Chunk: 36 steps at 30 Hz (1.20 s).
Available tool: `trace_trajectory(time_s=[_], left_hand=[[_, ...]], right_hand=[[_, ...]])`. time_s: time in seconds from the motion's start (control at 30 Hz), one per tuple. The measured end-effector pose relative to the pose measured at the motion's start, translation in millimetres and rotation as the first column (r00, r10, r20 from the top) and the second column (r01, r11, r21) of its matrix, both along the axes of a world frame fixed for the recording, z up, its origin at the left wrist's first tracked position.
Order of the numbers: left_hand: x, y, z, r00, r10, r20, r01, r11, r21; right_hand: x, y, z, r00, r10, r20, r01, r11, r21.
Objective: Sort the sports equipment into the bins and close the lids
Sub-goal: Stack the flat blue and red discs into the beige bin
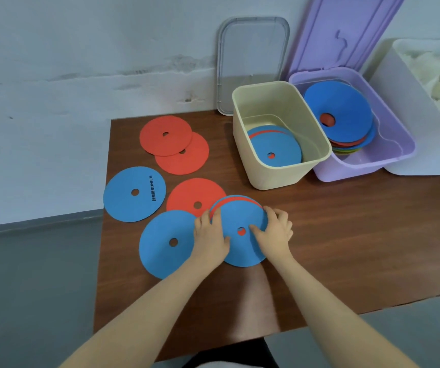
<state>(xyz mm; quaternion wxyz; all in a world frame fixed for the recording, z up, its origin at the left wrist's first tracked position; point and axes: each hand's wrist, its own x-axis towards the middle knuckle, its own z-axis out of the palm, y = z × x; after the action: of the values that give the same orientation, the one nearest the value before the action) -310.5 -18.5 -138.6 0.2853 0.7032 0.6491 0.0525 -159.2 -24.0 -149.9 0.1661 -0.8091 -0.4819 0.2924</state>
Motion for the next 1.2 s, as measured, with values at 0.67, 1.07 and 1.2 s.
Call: trace_trajectory(time_s=[0.67, 1.07, 1.2], left_hand=[[-25.0, -1.9, 29.3, 0.978, -0.190, 0.092, 0.171, 0.969, 0.179], [-14.4, 18.7, 125.8, 0.994, -0.076, -0.077, 0.104, 0.855, 0.508], [3.9, 56.2, 148.5, 0.992, -0.025, -0.126, 0.088, 0.846, 0.525]], right_hand=[[-0.4, -39.4, 58.2, 0.951, 0.120, -0.284, 0.029, 0.882, 0.470], [14.1, 2.9, 133.0, 0.975, 0.222, 0.010, -0.172, 0.724, 0.668], [30.5, 45.5, 150.1, 0.965, 0.241, 0.105, -0.242, 0.659, 0.712]])
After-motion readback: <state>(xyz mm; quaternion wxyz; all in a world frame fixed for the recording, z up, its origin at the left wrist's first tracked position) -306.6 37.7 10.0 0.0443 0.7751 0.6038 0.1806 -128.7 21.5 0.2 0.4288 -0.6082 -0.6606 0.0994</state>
